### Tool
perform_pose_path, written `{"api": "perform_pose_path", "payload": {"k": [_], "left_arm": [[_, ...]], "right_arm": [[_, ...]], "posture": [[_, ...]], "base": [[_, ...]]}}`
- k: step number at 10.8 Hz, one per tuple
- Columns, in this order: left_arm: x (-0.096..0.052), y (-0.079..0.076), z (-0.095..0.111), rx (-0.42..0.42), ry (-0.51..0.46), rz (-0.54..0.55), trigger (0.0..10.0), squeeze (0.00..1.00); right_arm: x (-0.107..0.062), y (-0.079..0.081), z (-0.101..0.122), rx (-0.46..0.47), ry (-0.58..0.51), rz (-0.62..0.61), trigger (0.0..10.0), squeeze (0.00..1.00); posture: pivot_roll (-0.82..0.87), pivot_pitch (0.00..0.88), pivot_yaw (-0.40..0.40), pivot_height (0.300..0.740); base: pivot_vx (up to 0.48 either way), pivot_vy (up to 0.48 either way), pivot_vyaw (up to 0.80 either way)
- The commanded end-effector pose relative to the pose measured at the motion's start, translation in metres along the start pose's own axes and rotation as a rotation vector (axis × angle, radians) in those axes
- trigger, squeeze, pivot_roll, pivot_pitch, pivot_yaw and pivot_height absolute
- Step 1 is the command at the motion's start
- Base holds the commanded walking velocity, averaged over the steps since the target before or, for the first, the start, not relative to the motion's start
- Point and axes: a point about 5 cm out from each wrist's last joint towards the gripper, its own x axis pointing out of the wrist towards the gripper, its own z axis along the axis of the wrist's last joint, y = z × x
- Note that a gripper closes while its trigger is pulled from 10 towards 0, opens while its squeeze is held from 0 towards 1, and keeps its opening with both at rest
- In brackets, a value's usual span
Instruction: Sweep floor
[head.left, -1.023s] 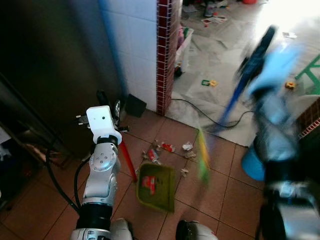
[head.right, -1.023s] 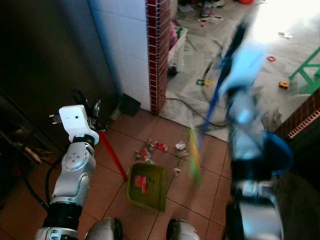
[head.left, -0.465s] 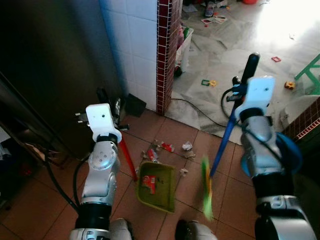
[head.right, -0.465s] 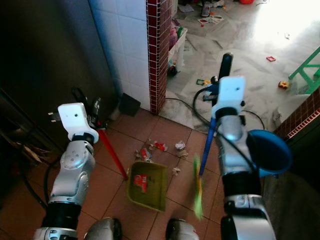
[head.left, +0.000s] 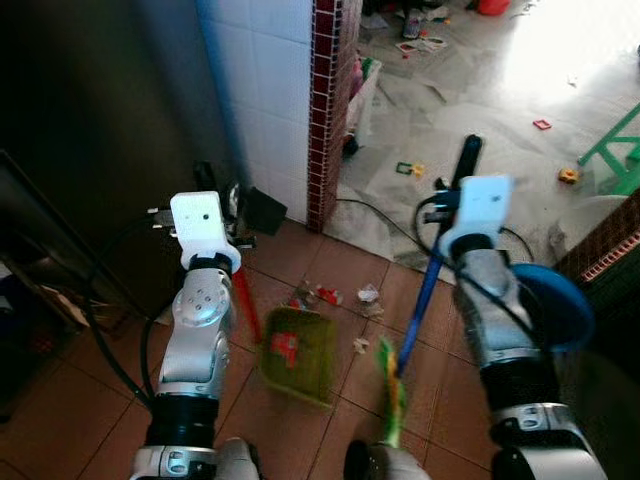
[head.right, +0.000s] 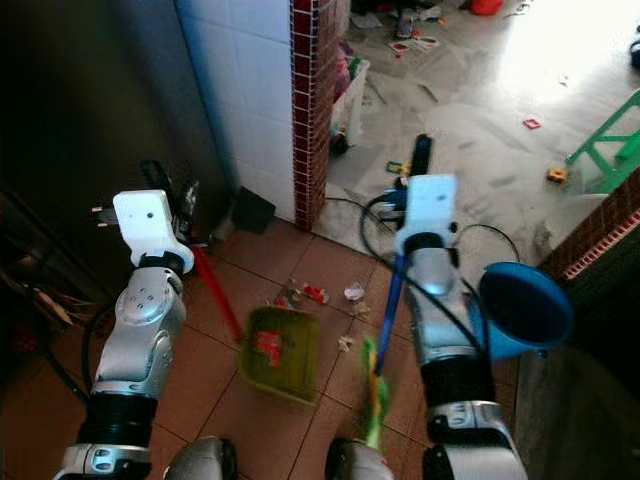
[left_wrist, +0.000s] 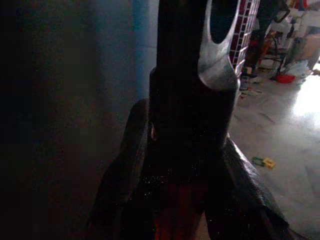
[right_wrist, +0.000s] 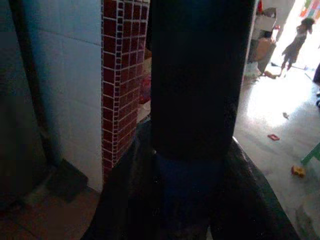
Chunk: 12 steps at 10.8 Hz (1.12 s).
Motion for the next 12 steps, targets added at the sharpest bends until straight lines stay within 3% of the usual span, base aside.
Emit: {"api": "perform_pose_path", "payload": {"k": [1, 4, 12], "left_arm": [[-0.0009, -0.0033, 0.0093, 0.018, -0.044, -0.032, 10.0, 0.00], [-0.0020, -0.0038, 0.0091, -0.028, -0.023, -0.029, 10.0, 0.00], [-0.0045, -0.0109, 0.0114, -0.044, -0.022, -0.071, 10.0, 0.00]], "right_arm": [[0.0014, -0.0066, 0.0112, 0.031, -0.056, -0.064, 10.0, 0.00], [-0.0053, -0.0023, 0.0104, 0.123, -0.036, 0.018, 10.0, 0.00], [0.0007, -0.0079, 0.0104, 0.120, -0.009, 0.004, 10.0, 0.00]], "posture": [[-0.02, 0.040, -0.012, 0.740], [-0.01, 0.036, -0.013, 0.740], [0.01, 0.050, -0.026, 0.740]], "base": [[0.000, 0.000, 0.00], [0.000, 0.000, 0.00], [0.000, 0.000, -0.78]]}}
